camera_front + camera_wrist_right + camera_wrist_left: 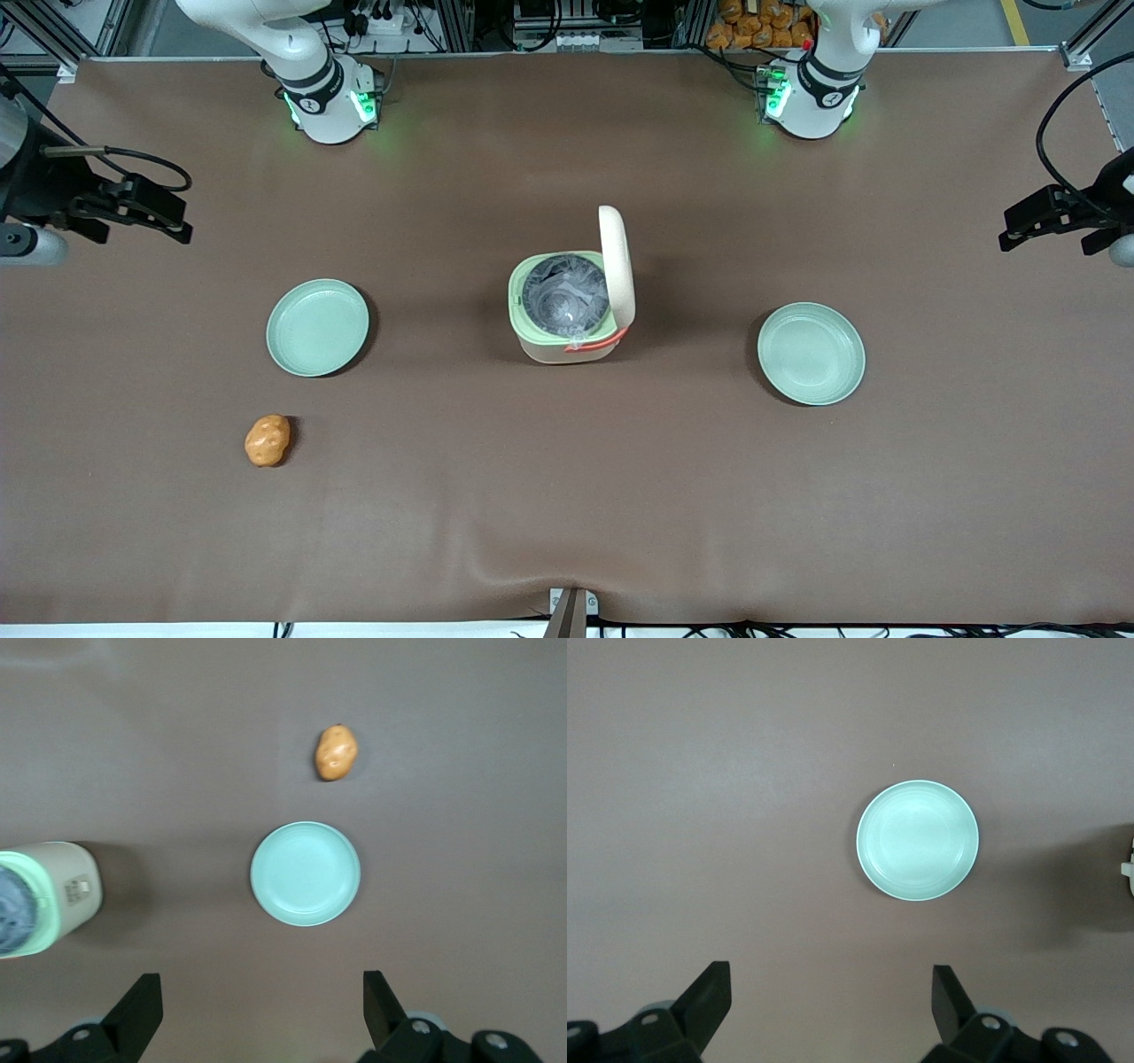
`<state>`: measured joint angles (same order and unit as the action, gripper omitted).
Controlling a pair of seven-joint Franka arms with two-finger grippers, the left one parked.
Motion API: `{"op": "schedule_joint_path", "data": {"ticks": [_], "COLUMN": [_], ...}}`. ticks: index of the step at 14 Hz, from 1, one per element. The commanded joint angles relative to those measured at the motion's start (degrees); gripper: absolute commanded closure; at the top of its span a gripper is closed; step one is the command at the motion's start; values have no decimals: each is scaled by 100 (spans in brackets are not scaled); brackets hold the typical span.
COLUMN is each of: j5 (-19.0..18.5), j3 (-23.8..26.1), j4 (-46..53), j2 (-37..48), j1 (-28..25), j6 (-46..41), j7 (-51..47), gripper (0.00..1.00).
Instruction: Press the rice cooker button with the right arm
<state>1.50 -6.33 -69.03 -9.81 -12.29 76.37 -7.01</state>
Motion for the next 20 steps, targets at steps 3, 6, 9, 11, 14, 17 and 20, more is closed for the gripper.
{"op": "schedule_joint_path", "data": {"ticks": [3,6,9,11,14,17,20], "j5": [-185,-246,-255,-255,-255,-255,-255], "j3": [106,106,106,106,114,106,123], "j4": [-488,-1338,-2517,-2528,-2485,-2353,-2221], "j2": [408,873,1542,1552,1596,1613,1613], "j1": [201,324,412,421,421,412,412], "j6": [168,903,1740,1663,1496,1215,969], "j7": [271,690,886,886,868,833,824], "gripper": [0,0,0,0,0,0,0]}}
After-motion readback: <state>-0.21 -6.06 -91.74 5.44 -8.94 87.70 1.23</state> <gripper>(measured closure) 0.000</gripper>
